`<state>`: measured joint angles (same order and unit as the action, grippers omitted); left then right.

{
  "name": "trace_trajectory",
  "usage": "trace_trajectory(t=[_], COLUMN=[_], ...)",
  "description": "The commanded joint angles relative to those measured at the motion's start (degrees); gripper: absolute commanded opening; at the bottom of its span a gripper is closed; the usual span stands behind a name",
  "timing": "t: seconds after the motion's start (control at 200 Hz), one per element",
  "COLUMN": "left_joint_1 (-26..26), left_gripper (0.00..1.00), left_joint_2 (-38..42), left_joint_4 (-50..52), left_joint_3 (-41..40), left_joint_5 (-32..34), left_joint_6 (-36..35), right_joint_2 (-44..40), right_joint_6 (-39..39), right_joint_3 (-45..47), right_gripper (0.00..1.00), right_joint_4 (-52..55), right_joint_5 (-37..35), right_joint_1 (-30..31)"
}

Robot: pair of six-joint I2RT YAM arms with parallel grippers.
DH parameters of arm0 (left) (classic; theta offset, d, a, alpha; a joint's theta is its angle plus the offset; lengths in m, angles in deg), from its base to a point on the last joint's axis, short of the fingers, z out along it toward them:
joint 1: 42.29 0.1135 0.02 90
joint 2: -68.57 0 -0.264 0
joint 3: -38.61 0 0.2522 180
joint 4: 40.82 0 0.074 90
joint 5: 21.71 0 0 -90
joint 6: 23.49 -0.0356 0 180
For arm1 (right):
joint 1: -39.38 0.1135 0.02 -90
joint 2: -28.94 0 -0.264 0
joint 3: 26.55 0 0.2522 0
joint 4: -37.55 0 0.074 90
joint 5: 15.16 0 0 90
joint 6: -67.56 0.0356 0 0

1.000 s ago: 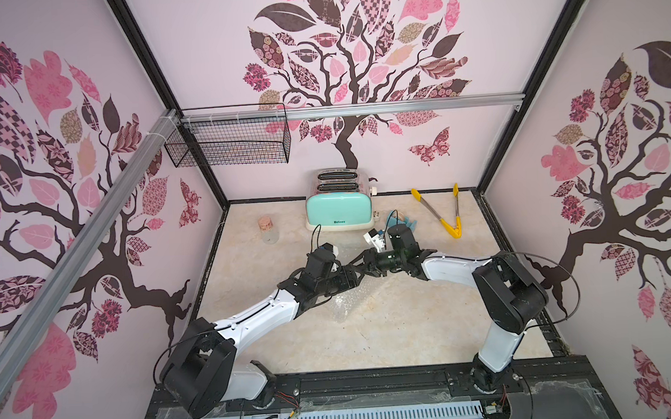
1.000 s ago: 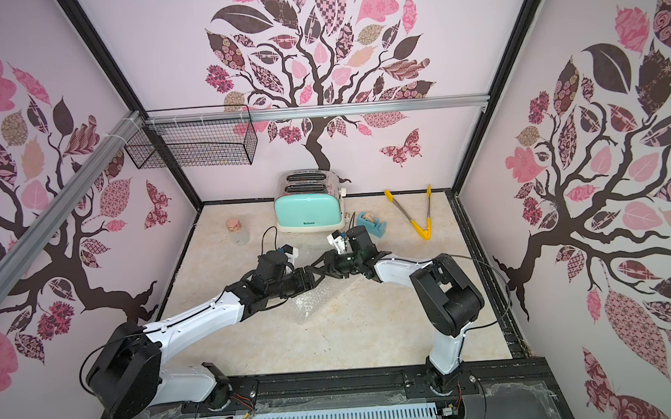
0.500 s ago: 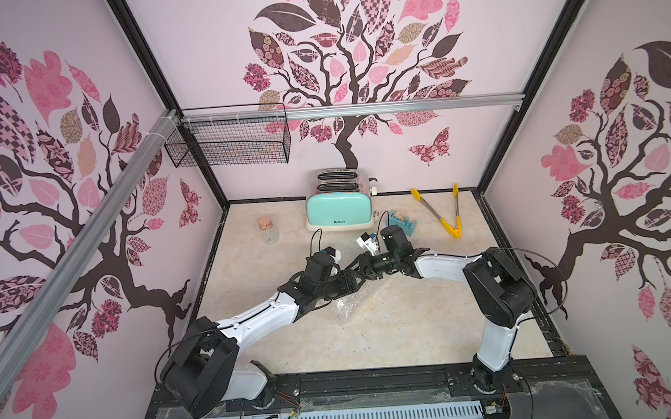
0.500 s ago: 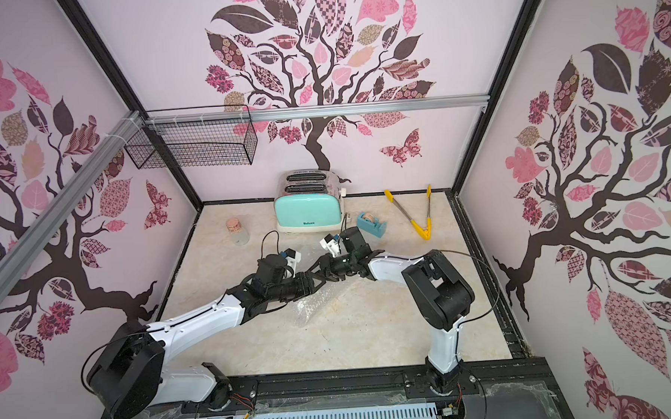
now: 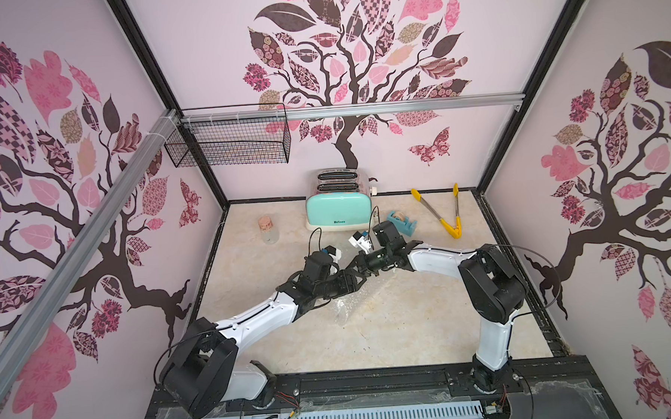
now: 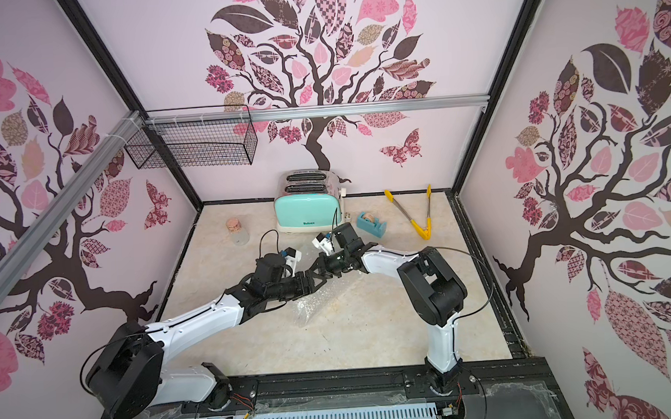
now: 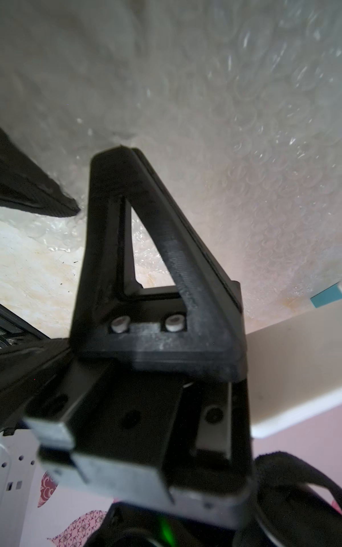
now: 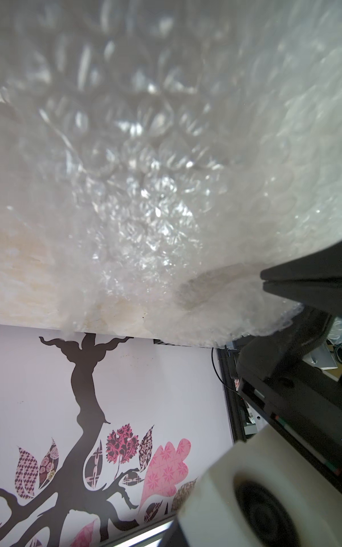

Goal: Wrap mugs in bubble wrap
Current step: Wrap the mug in bubble wrap.

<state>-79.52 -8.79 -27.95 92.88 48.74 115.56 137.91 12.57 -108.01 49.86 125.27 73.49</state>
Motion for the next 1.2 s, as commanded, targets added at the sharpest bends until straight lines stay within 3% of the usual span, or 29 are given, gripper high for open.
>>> trace_trajectory(t=[0.0,0.17,0.38,0.505,0.585,0.68,0.841,1.036,1.196], left_joint_1=[1.14,1.46,2.92,4.51,5.02,5.07,5.19,4.90,4.45], left_gripper=[0.75,0.90,0.89,0.74,0.54,0.39,0.35,0.18,0.13], left_joint_2=[2.89,7.47,15.10,15.66,14.06,11.39,10.66,9.85,6.42], left_joint_4=[-4.78,-0.05,9.11,13.84,15.12,15.55,15.01,15.40,15.99], left_joint_3=[1.97,2.72,4.14,4.56,4.52,4.92,3.88,3.66,3.15], left_joint_5=[2.79,4.29,8.89,11.42,12.26,11.38,11.22,9.23,8.56], left_joint_6=[-0.58,-1.58,-4.36,-6.93,-8.01,-8.83,-9.59,-10.12,-10.41], right_joint_2=[2.59,2.61,3.64,4.27,4.72,5.17,5.03,5.36,5.39], right_joint_6=[-2.48,-3.11,-3.64,-3.75,-3.68,-3.57,-3.44,-3.54,-3.29], right_joint_3=[-1.19,-2.58,-5.10,-6.11,-6.76,-7.44,-8.48,-9.77,-10.08], right_gripper=[0.00,0.00,0.00,0.00,0.00,0.00,0.00,0.00,0.00], right_joint_4=[5.05,6.61,8.29,8.66,8.90,9.11,9.48,10.15,10.14], right_joint_5=[1.41,-0.47,-1.43,-1.76,-2.00,-2.34,-2.81,-3.14,-3.33], right_joint_1=[1.93,1.93,1.93,1.84,1.59,0.99,0.02,-0.45,-0.57])
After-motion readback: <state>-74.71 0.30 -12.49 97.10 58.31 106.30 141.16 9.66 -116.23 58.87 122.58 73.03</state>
